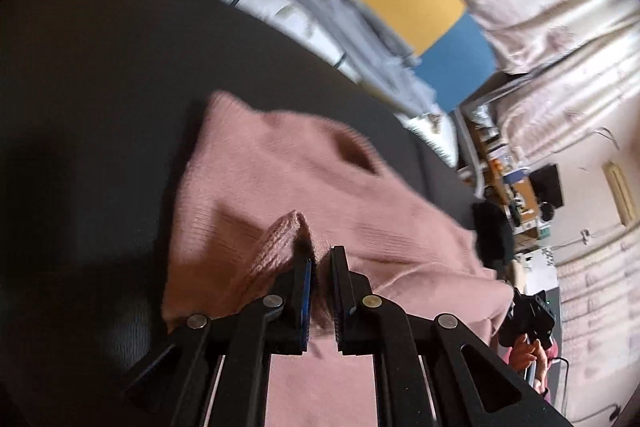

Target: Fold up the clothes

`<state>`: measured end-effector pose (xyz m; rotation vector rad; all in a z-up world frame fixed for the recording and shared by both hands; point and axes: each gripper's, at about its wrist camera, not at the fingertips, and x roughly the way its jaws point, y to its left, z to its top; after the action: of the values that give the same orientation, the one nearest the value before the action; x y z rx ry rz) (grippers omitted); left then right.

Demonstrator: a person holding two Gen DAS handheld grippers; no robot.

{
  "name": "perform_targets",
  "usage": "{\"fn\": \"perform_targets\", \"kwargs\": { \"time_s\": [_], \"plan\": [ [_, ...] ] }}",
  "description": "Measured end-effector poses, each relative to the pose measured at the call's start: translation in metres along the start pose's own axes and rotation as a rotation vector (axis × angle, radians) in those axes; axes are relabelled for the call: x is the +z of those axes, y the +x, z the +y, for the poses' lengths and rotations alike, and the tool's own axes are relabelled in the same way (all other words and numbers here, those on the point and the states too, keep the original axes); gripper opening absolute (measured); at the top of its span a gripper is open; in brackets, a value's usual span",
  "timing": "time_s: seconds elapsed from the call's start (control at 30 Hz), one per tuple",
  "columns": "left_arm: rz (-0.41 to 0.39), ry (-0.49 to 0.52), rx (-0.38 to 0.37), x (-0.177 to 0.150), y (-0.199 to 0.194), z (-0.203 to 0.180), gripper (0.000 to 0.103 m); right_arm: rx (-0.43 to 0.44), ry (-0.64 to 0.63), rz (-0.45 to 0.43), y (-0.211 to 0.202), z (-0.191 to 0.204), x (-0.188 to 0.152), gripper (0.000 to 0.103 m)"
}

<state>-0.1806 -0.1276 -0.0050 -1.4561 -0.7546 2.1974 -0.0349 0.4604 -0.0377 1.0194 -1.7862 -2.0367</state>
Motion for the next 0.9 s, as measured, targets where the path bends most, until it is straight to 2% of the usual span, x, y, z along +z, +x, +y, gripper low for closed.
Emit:
{"fn": "perform_targets", "kwargs": {
  "time_s": [0.07,0.1,0.13,0.17,0.2,0.23,0.27,0.3,0.37,0.43,0.47,0.57,0.67,0.7,0.77,0.9],
  "plan": [
    [0.042,-0.03,-0.008,0.0,0.01,0.009,0.01,-0.017,0.013,0.011,0.006,-0.005,0.003,0.013],
    [0.056,-0.047,-0.036,-0.001,0.01,0.012,0.011,-0.006,0.01,0.021,0.008,-0.003,0.003,0.021],
    [0.071,-0.049,-0.065,-0.001,0.009,0.011,0.021,0.004,0.008,0.031,0.009,-0.001,0.003,0.028],
    [0.087,-0.045,-0.095,-0.001,0.007,0.008,0.039,0.015,0.006,0.04,0.01,0.001,0.003,0.03],
    [0.103,-0.041,-0.126,0.0,0.005,0.005,0.052,0.019,-0.009,0.079,0.012,0.009,0.003,0.032],
    [0.115,-0.036,-0.158,0.001,0.003,0.0,0.073,0.022,-0.026,0.12,0.013,0.017,0.003,0.033],
    [0.111,-0.027,-0.179,0.003,0.001,-0.007,0.078,0.019,-0.035,0.164,0.016,0.022,0.003,0.034],
    [0.102,-0.014,-0.195,0.006,-0.002,-0.015,0.079,0.023,-0.04,0.181,0.02,0.026,0.005,0.034],
    [0.074,-0.01,-0.167,0.017,-0.001,-0.026,0.08,0.033,-0.049,0.211,0.028,0.034,0.009,0.034],
    [0.034,-0.041,-0.125,0.03,0.006,-0.027,0.08,0.048,-0.045,0.165,0.034,0.035,0.019,0.034],
    [0.012,-0.06,-0.103,0.036,0.01,-0.027,0.08,0.028,-0.049,0.127,0.035,0.032,0.025,0.034],
    [-0.096,-0.131,0.044,0.051,0.016,-0.017,0.08,-0.042,-0.058,0.023,0.037,0.025,0.039,0.034],
    [-0.167,-0.155,0.091,0.049,0.006,-0.01,0.08,-0.107,-0.138,-0.016,0.026,0.027,0.035,0.034],
    [-0.173,-0.135,0.111,0.046,0.003,-0.011,0.08,-0.126,-0.174,-0.028,0.021,0.031,0.032,0.034],
    [-0.185,-0.045,0.2,0.034,-0.002,-0.018,0.08,-0.165,-0.247,-0.052,0.011,0.038,0.025,0.034],
    [-0.177,0.13,0.368,0.006,-0.001,-0.02,0.081,-0.38,-0.52,-0.078,0.0,0.062,-0.001,0.034]
  ]
}}
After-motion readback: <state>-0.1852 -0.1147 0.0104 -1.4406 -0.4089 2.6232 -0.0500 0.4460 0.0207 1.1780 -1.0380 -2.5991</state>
